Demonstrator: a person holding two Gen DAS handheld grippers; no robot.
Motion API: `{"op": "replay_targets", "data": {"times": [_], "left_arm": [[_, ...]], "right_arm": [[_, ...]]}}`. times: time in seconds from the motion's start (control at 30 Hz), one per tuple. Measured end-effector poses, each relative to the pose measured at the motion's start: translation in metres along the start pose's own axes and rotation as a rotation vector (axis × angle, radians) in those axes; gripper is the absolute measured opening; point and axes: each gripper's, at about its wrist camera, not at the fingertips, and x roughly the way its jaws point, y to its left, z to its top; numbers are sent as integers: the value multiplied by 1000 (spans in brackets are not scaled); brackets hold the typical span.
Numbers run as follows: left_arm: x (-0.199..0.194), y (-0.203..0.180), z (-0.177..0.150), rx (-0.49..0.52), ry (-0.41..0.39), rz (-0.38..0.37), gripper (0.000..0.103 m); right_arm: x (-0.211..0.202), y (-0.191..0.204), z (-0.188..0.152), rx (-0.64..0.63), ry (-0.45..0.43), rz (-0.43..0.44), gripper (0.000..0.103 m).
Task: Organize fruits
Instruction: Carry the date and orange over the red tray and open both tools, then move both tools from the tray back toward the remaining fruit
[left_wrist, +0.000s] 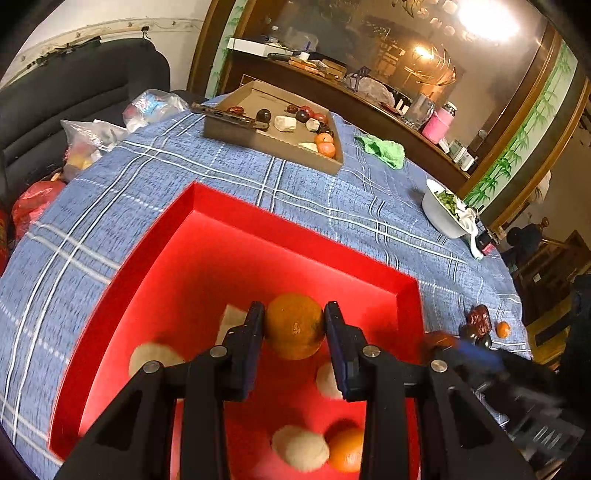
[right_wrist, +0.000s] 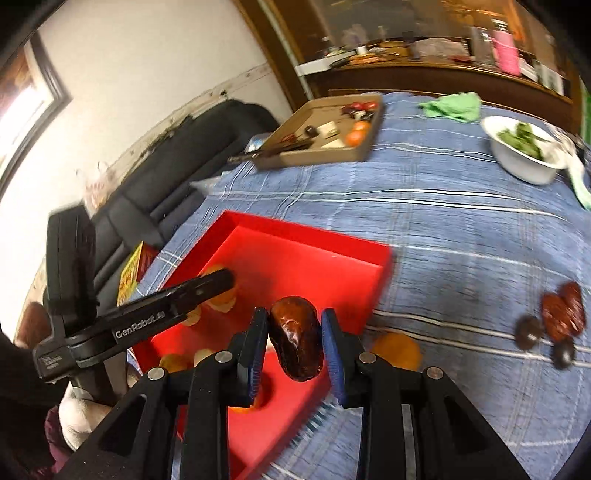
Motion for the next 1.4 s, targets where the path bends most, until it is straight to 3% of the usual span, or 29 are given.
{"op": "replay_targets", "data": {"times": [0.3,0.5,0.63,0.7,0.8,0.93,1.17,1.4], "left_arm": [[18,6,10,-15,38,-47,32],[6,2,9,-14,32,-30,42],[-16,-4,7,-32,-12,-8,56],[-26,-12,4,-42,-32,-7,63],[-35,-30,-1,-41,-39,-21,67],[-44,-59,-12,-14,-29,-58,67],[-59,-109,-29,60,-38,-77,67],[-43,-138,-45,108,12,-118,67]], "right_arm": [[46,24,4,-97,61,-60,33],[51,20,5,-70,42,-33,34],[34,13,-1,-52,16,-21,35],[21,7,-3,-41,-6,-21,41],[0,-8,-8,-9,-43,-23,44],[-30,-31,-16,44,-95,-23,51],[-64,-65,-29,120,-147,-22,53],[-89,-104,-48,183,-177,-66,54]]}}
